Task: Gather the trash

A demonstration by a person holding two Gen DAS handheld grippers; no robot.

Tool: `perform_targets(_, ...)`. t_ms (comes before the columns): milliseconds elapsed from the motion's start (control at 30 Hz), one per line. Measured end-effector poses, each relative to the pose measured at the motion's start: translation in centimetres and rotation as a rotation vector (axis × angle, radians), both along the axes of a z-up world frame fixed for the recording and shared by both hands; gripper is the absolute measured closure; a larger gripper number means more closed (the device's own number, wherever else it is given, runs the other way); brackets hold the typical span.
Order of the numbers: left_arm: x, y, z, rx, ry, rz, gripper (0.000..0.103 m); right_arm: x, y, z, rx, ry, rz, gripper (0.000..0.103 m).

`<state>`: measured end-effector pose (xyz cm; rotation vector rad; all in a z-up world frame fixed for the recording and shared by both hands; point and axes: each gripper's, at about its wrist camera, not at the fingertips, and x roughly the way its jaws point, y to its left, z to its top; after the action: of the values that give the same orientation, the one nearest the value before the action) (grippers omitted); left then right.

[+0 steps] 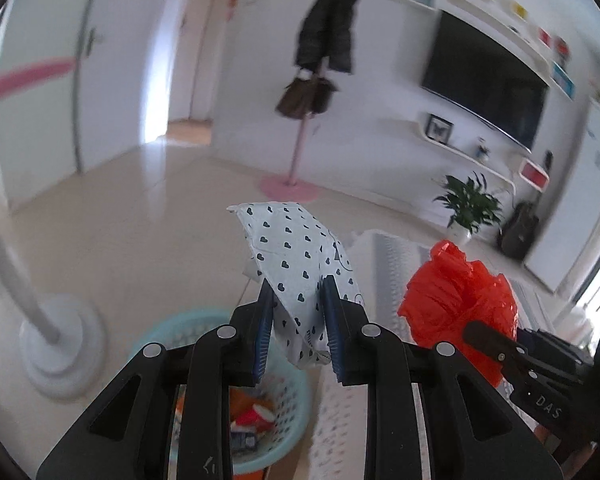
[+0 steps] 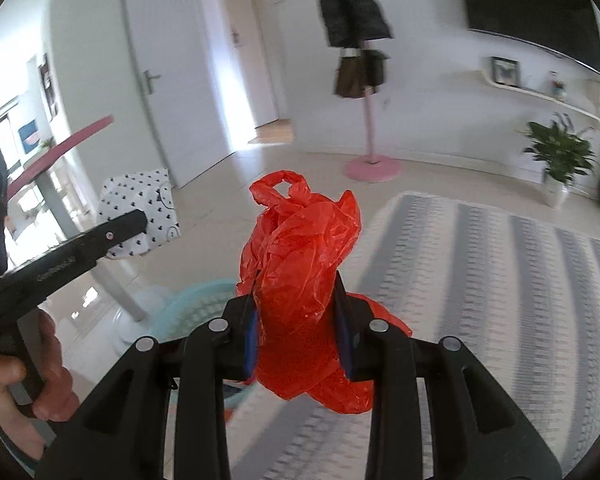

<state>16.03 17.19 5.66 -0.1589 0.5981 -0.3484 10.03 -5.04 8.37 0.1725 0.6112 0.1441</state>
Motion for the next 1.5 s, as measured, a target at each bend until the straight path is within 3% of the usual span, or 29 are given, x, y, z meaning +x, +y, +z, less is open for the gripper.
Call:
perform_targets(267,2.9,5.0,-4.9,-0.029,0.142,0.054,0.08,3.5,6.2,-3.3,0.048,0.108,0.078,0.075)
perform_targets(567,5.3,6.6,-8.2,-0.057,0.243,0.049,0.078,6.4,8.0,-8.2,0.147,0.25,0.081,0.074)
perform_targets(667,5.6,7.5,-8.7,-0.074,0.263,0.081,0.071,6.8,8.7,-9.0,0.161,0.268,0.083,0.072)
perform_targets(733,5.5,8.1,-8.6,-0.095,0.262,0.104,0.065,7.1,8.9,-9.4,0.181,0.279,0.083,0.064)
perform_targets(833,5.3,8.5,-8.6,-0.108,0.263,0.106,0.058,7.1,9.2,-9.6,0.182,0.279,0.082,0.063)
perform_targets(900,5.2,8.5,-8.5,-0.117,0.263,0.104,0.049,7.1,9.3,-9.7,0.182,0.28,0.081,0.06)
perform_targets(1167,4.0,7.6,-6.6,-0.1,0.2,0.095,0.048,5.4,7.6,-8.4,0.159,0.253,0.066,0.06)
perform_targets(1333,0.9,4.9,-3.2,-0.031,0.076,0.124,0.043,2.4,5.5,-5.0,0.106,0.172,0.04,0.06)
perform_targets(1433,-1.8,2.2,-0.6,0.032,-0.021,0.116,0.035,-0.3,3.3,-2.3,0.075,0.106,0.009,0.059)
perform_targets(1500,-4.0,0.6,0.7,0.05,-0.07,0.12,0.025,-2.3,1.7,-0.7,0.041,0.052,-0.025,0.054)
